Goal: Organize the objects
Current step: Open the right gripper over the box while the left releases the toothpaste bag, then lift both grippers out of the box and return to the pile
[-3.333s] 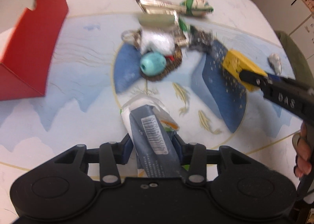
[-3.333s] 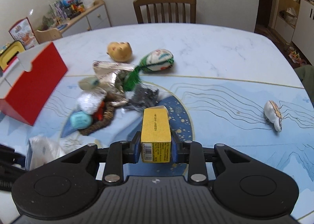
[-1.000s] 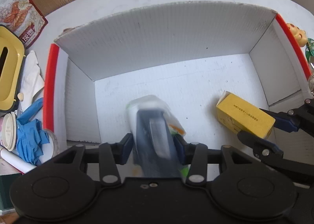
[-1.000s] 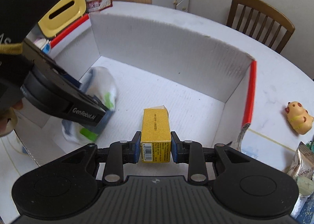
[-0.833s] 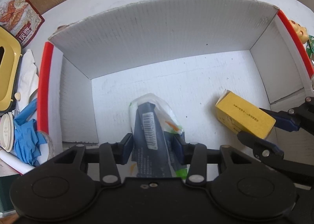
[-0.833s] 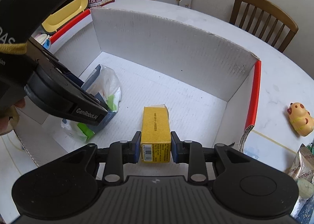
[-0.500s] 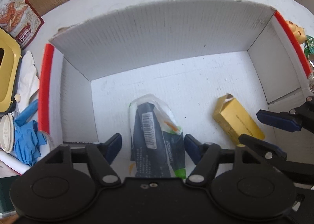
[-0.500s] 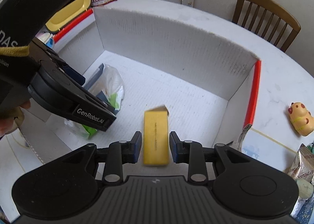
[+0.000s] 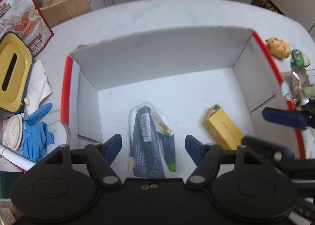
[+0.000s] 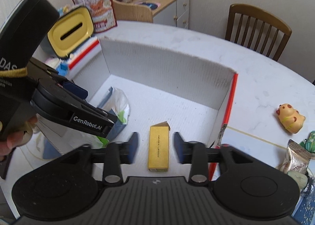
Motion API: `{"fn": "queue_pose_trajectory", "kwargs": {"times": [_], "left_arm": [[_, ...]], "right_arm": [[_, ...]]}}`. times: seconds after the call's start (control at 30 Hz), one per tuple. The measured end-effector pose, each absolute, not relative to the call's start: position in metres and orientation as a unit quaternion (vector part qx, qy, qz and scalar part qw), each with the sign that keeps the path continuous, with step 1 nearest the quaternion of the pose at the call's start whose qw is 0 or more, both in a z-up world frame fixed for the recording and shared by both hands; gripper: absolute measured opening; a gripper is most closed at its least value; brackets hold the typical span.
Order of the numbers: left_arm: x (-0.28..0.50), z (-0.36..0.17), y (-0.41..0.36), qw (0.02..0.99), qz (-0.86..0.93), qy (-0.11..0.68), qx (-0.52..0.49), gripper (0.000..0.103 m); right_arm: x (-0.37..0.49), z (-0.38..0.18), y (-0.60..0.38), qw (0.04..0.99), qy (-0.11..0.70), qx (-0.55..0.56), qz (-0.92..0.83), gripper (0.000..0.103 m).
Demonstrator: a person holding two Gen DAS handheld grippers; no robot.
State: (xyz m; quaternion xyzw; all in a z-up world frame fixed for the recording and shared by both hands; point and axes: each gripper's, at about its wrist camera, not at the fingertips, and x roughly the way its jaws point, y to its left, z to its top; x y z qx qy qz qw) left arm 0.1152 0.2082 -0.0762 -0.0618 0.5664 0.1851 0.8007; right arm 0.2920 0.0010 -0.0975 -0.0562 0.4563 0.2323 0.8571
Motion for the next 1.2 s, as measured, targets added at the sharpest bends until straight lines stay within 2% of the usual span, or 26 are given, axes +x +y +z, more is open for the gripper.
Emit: {"fn": "queue_pose_trajectory", "kwargs": {"times": [0.03, 0.3, 0.37, 0.57, 1.2], "left_arm": [[0.114, -0.073, 0.207, 0.804, 0.185, 0.561, -0.062, 0.070], [0.101, -0.048, 0.189, 0.831, 0.182, 0.523, -0.056, 0.073], [0.097, -0.042, 0.186, 0.837, 0.180, 0.514, -0.056, 0.074], [0.088, -0.028, 0.173, 0.851, 0.177, 0.493, -0.049, 0.077], [0.065, 0.000, 0.120, 0.882, 0.177, 0.436, -0.039, 0.089]], "right_arm": [[0.289, -0.093, -0.001, 0.860, 0.450, -0.052, 0.233, 0.053], [0.265, -0.066, -0.010, 0.875, 0.418, -0.041, 0.240, 0.054], [0.259, -0.060, -0.013, 0.879, 0.410, -0.038, 0.239, 0.058], [0.243, -0.046, -0.022, 0.890, 0.389, -0.036, 0.235, 0.060], [0.200, -0.025, -0.076, 0.909, 0.352, 0.002, 0.224, 0.072]]}}
